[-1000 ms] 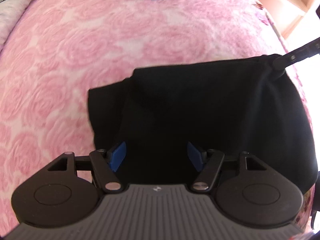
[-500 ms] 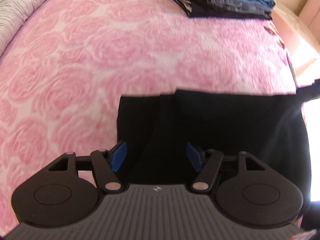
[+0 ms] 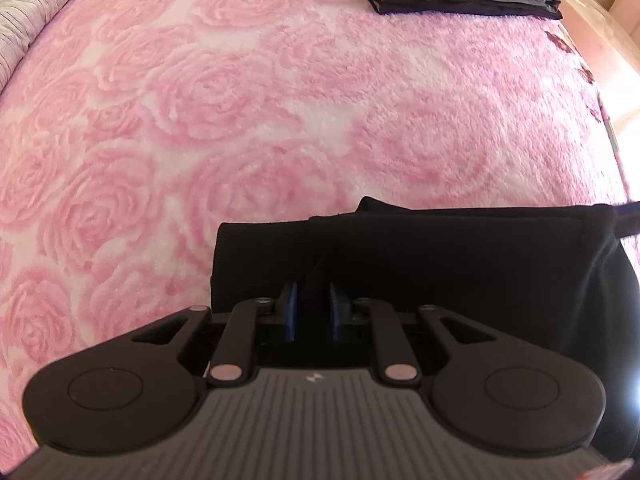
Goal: Fold clothes
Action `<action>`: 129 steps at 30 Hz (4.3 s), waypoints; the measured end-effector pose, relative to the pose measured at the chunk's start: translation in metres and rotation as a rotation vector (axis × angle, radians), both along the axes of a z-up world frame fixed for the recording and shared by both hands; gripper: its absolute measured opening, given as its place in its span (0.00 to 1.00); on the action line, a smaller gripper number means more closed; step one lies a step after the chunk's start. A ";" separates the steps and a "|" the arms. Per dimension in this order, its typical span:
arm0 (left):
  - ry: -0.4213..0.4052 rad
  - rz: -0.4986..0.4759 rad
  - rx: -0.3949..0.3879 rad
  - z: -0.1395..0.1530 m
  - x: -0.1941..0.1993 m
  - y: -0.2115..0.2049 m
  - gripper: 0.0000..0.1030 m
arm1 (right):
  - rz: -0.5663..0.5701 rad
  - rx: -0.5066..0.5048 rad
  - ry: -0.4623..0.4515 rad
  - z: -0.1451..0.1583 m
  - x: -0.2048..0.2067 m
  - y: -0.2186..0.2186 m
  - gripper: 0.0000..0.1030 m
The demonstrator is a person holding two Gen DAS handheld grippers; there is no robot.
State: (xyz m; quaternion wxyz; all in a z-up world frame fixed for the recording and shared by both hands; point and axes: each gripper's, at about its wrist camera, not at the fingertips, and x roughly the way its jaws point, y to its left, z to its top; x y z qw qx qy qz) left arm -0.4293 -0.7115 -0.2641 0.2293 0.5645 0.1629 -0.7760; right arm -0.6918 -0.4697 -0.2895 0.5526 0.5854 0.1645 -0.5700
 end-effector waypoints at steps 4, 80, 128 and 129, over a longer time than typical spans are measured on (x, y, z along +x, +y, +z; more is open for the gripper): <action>0.006 0.025 -0.004 0.001 0.007 -0.001 0.07 | -0.026 -0.015 -0.020 0.008 -0.004 0.017 0.30; 0.128 -0.379 -0.039 0.037 0.000 0.193 0.27 | -0.298 -0.325 -0.186 0.011 0.065 0.082 0.45; -0.006 0.135 -0.109 0.028 0.102 0.093 0.29 | 0.177 -0.131 0.067 0.047 0.128 0.042 0.23; 0.001 0.151 -0.105 0.026 0.113 0.092 0.27 | 0.193 -0.130 0.065 0.045 0.136 0.042 0.25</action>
